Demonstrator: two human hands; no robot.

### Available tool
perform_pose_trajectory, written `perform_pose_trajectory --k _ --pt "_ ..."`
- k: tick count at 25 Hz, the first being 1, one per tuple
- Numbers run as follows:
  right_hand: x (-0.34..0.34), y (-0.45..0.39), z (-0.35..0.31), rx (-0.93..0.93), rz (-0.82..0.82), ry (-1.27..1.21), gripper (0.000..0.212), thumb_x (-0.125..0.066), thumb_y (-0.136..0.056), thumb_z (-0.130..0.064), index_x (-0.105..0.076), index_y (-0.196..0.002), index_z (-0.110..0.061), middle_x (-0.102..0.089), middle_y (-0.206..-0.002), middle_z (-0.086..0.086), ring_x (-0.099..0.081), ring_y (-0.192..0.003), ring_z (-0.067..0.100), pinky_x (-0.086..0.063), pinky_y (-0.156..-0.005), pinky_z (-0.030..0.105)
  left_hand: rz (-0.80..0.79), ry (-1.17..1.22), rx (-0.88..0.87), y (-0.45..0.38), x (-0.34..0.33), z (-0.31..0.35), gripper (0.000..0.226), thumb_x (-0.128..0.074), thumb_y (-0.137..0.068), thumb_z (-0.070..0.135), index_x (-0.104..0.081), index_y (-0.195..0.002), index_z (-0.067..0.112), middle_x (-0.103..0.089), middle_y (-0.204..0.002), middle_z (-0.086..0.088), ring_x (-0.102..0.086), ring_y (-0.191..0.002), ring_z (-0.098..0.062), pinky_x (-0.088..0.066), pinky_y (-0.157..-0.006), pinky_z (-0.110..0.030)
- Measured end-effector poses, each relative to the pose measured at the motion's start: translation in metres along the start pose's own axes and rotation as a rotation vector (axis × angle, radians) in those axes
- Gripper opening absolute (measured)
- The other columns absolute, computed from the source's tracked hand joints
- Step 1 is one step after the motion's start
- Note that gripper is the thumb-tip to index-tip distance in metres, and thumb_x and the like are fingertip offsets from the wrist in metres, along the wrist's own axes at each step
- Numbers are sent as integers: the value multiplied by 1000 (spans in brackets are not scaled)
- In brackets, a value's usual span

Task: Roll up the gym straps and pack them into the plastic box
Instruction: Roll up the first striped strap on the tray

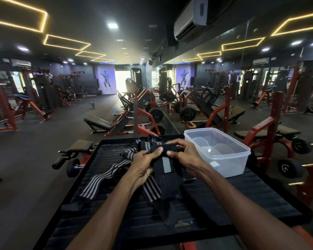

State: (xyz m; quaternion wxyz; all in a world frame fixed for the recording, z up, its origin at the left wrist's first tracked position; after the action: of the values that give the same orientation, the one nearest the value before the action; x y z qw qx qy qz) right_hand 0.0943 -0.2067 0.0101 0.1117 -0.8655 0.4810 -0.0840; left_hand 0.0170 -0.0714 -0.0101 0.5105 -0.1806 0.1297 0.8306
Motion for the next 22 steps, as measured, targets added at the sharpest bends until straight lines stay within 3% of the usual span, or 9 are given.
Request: perform_pose_trajectory --k 2,5,9,12,15,18,20,22 --pt "-2 2 0 12 0 -7 36 -71 -75 18 -73 -91 -14 -73 -94 7 -69 -88 17 -59 -81 32 17 9 11 0 1 -2 25 -74 -85 11 -70 -105 -3 -74 -101 -22 -73 -91 -32 -61 -70 -35" --pt "-2 0 -4 -41 -4 -90 34 -68 -74 20 -72 -95 -8 -73 -93 9 -69 -85 18 -59 -80 32 72 -21 -47 -1 1 -1 12 -71 -85 3 -71 -96 2 -74 -96 -20 -72 -83 -30 -59 -75 -38" --pt "-3 -3 -3 -182 -60 -152 13 -71 -89 -10 -73 -101 -5 -74 -97 16 -71 -85 24 -58 -77 35 83 -115 -122 0 3 5 18 -68 -84 -7 -71 -97 5 -73 -95 -16 -70 -88 -29 -57 -79 -36" --pt "1 -1 -6 -97 -32 -30 19 -69 -87 1 -73 -105 -5 -73 -104 19 -70 -88 25 -60 -77 37 -12 -94 -67 4 4 6 24 -65 -85 -9 -69 -103 5 -71 -99 -17 -70 -87 -27 -59 -68 -34" --pt "4 4 -9 -17 -30 -14 29 -68 -82 12 -72 -106 -3 -73 -103 14 -69 -94 25 -60 -82 37 -75 -40 20 8 1 9 15 -71 -86 9 -69 -99 2 -71 -93 -21 -70 -78 -28 -62 -64 -41" --pt "3 4 -7 -32 -42 -22 33 -64 -81 15 -73 -103 -8 -74 -97 14 -68 -87 33 -58 -73 46 40 -171 -59 6 -4 12 8 -65 -89 1 -68 -92 8 -69 -90 -18 -68 -71 -27 -59 -53 -35" --pt "3 2 -7 -128 -64 -43 33 -58 -84 12 -72 -101 -13 -72 -93 20 -68 -79 39 -55 -62 44 76 -309 -128 7 -5 13 31 -52 -88 -14 -69 -92 12 -68 -93 -19 -65 -68 -27 -51 -43 -26" --pt "3 3 -9 -246 -110 -73 26 -57 -88 7 -69 -102 -11 -70 -89 25 -66 -70 39 -53 -51 36 61 -410 -191 7 -6 14 40 -50 -86 -17 -70 -98 14 -68 -102 -21 -66 -71 -29 -49 -42 -25"
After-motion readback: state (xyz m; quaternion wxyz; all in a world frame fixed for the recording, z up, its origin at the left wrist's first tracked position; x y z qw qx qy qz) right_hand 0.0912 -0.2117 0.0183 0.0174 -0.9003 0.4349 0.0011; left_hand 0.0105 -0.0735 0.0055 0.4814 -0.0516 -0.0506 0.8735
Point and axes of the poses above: each hand's wrist, its own y-axis away from the middle knuckle, its own x-axis out of the back of the hand, z = x × y, the point moved 2 cm from there along -y, towards the middle knuckle
